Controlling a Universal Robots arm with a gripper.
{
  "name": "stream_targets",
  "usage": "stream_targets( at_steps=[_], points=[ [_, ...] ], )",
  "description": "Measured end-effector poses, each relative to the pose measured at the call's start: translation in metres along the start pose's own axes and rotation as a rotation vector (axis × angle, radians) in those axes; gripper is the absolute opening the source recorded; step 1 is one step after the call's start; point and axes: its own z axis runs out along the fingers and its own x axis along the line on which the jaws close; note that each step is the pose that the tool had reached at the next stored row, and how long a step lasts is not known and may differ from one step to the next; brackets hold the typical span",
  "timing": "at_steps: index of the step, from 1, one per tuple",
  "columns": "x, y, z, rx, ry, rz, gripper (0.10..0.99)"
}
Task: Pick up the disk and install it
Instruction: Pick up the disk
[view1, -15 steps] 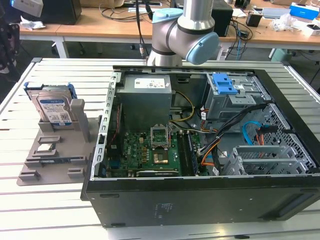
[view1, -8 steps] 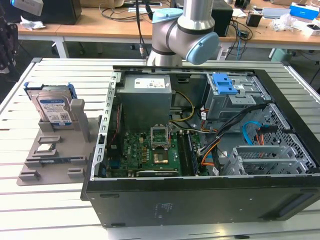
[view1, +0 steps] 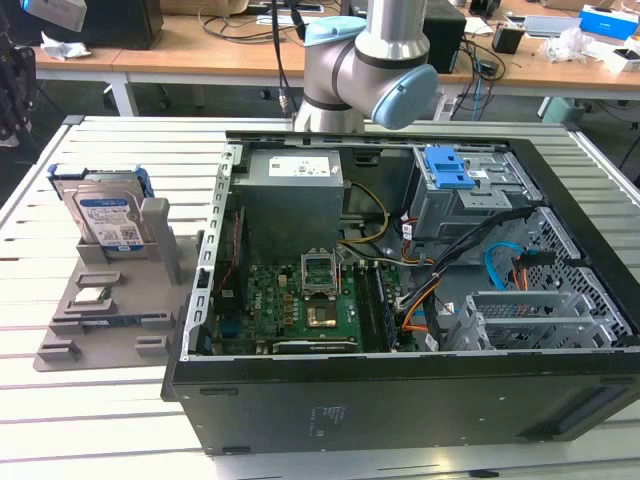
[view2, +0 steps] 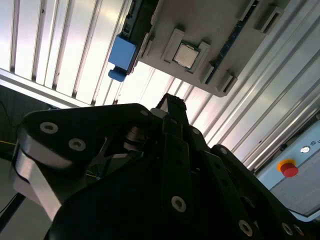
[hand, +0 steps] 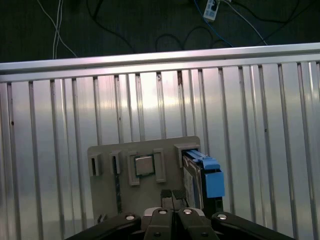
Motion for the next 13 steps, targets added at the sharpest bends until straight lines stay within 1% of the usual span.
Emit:
stream_targets(
  at_steps=[1, 3, 4, 5, 6, 13],
  points=[
    [0.0, 0.0, 0.0, 0.0, 0.0, 0.0, 0.114],
    [0.0, 0.0, 0.0, 0.0, 0.0, 0.0, 0.231],
    [0.0, 0.0, 0.0, 0.0, 0.0, -0.001, 0.231],
    [0.0, 0.0, 0.0, 0.0, 0.0, -0.001, 0.353],
    [0.0, 0.0, 0.0, 0.0, 0.0001, -0.001, 0.42],
    [-0.0021, 0.0001, 0.0001, 0.0, 0.0, -0.001, 0.42]
  ],
)
